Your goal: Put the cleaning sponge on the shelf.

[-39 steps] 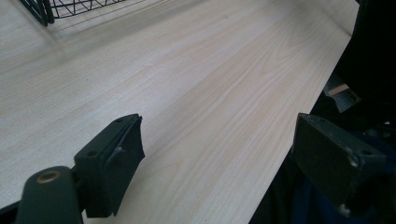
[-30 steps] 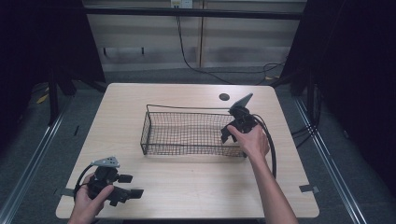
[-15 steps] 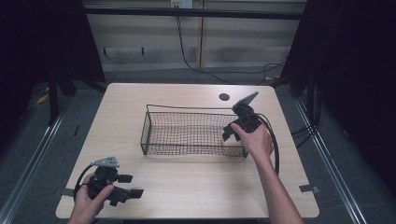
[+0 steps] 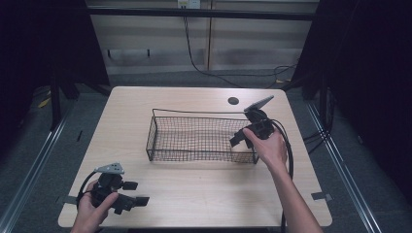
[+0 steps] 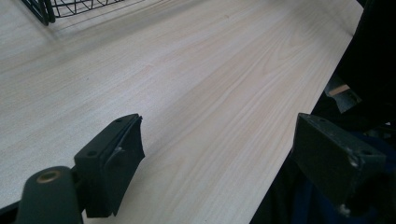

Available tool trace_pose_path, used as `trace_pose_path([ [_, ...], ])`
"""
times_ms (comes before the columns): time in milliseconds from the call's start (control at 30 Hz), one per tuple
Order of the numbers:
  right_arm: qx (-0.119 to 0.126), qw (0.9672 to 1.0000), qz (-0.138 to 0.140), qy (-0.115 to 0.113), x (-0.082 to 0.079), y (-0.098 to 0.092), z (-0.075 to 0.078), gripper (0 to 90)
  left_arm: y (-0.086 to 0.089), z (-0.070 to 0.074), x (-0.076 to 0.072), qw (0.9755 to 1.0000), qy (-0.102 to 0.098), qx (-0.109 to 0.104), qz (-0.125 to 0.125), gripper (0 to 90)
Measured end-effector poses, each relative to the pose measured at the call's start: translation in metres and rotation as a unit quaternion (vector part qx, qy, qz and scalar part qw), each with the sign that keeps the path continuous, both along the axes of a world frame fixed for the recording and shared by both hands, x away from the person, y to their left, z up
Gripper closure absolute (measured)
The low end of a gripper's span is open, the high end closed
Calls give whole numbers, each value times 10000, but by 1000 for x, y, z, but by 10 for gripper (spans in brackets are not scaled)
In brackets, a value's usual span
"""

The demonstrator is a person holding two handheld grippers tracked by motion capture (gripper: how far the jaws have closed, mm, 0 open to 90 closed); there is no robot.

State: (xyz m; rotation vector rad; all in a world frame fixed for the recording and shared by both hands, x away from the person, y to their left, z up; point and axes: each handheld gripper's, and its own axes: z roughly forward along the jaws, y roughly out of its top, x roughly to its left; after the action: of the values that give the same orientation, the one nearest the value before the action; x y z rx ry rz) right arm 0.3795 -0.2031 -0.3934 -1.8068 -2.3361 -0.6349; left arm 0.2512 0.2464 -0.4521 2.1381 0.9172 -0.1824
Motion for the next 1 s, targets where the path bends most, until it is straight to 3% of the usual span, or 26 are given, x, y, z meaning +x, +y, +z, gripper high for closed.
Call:
trace_pose_path([
  [433,302,9976,105,-622,-25,-10,10,208,0,-1,0,10000,14,-13,15,163],
  [633,363,9962,229,-760,-41,-9,7,211,0,-1,0,10000,30,-5,-4,163],
  [700,517,9954,221,-778,-45,-10,8,211,-1,-1,0,10000,43,6,-14,163],
  [933,532,9937,323,-934,-67,-5,3,219,0,-1,0,10000,21,-6,29,163],
  [1000,407,9934,402,-990,-73,-3,3,218,0,-1,0,10000,21,0,15,164],
])
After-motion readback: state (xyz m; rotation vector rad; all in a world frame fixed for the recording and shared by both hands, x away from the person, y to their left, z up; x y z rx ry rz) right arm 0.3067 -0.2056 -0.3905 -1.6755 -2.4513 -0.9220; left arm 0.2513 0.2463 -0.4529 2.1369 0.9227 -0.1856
